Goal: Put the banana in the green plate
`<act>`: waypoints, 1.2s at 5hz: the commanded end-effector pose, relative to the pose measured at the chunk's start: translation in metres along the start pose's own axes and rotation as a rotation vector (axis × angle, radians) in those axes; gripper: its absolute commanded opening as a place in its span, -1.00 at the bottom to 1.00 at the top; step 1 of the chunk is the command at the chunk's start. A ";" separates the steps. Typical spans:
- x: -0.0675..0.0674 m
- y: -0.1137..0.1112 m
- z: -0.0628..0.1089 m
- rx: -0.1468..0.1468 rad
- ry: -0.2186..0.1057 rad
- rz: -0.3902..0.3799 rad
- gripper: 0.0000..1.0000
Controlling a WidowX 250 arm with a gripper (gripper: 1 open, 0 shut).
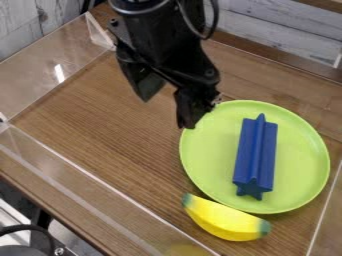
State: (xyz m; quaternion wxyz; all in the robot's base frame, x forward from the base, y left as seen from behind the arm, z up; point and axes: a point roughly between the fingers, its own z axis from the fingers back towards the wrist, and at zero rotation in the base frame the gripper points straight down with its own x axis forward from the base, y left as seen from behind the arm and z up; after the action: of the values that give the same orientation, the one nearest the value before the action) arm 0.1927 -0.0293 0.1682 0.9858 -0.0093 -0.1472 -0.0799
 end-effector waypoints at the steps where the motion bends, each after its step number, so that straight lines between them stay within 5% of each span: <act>1: 0.005 0.003 -0.001 -0.001 -0.009 -0.002 1.00; 6: 0.011 0.009 -0.020 -0.016 0.036 -0.023 1.00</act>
State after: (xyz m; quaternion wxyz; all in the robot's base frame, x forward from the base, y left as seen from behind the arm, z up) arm 0.2078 -0.0248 0.1477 0.9881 -0.0147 -0.1202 -0.0951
